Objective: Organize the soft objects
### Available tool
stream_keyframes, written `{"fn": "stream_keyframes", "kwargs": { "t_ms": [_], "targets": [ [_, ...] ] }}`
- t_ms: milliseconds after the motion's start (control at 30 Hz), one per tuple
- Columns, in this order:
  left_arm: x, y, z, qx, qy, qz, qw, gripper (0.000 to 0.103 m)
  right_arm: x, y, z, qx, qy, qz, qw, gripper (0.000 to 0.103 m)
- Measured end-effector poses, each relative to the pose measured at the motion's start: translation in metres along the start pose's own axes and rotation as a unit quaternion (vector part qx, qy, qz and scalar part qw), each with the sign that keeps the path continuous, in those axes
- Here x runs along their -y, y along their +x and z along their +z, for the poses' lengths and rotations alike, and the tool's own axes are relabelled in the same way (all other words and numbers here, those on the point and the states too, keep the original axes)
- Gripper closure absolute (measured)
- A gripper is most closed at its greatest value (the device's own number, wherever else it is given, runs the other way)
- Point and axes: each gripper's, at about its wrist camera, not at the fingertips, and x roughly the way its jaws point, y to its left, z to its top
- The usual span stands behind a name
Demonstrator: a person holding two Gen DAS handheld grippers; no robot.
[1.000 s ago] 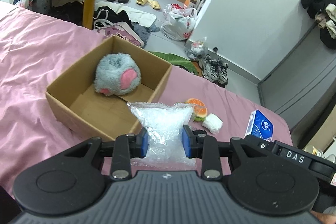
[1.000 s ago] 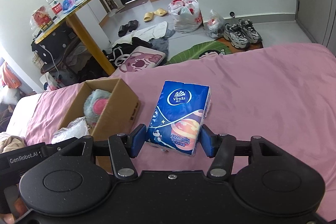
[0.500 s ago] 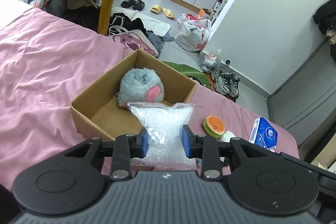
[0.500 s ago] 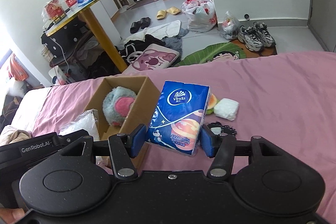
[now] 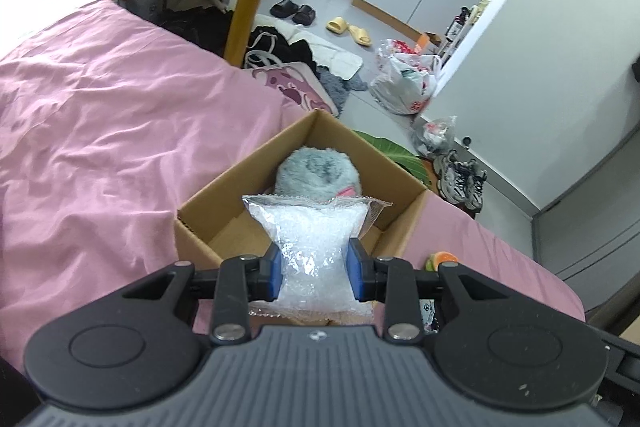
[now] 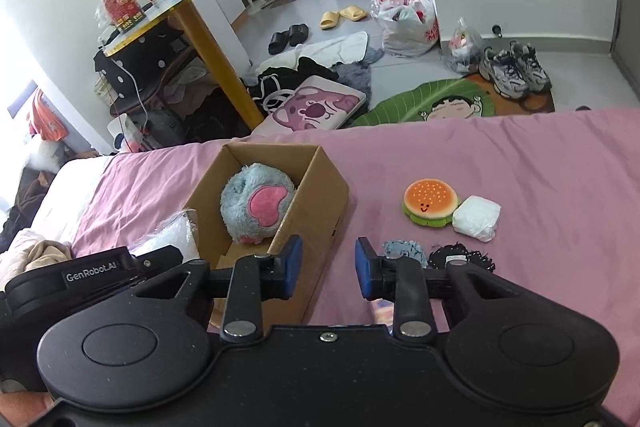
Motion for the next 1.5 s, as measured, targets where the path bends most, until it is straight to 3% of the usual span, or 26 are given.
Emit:
{"fn": "stream_keyframes", "kwargs": {
  "t_ms": [133, 267, 633, 733, 1267, 1500],
  "targets": [
    [-0.003, 0.002, 0.003, 0.007, -0.005, 0.006, 0.9999, 0.072, 0.010, 0.011, -0.005, -0.025, 0.008, -0.011, 1.000, 0.072],
    [-0.006, 0.006, 0.007, 0.011, -0.017, 0.016, 0.9997, 0.072, 0.018, 0.023, -0.015, -0.050, 0.022, -0.017, 0.998, 0.056],
    [-0.010, 0.021, 0.011, 0.010, -0.033, 0.039, 0.9986, 0.071, 0.028, 0.047, -0.035, -0.091, 0.017, -0.029, 0.995, 0.039],
    [-0.010, 0.022, 0.012, 0.013, -0.043, 0.040, 0.9982, 0.066, 0.031, 0.055, -0.043, -0.106, 0.014, -0.035, 0.994, 0.033],
    [-0.006, 0.015, 0.010, 0.002, -0.045, 0.050, 0.9978, 0.037, 0.036, 0.079, -0.064, -0.144, -0.007, -0.064, 0.987, 0.032],
    [-0.001, 0.009, 0.003, -0.009, -0.034, 0.047, 0.9982, 0.033, 0.032, 0.084, -0.066, -0.146, -0.026, -0.076, 0.986, 0.032]
  ]
}}
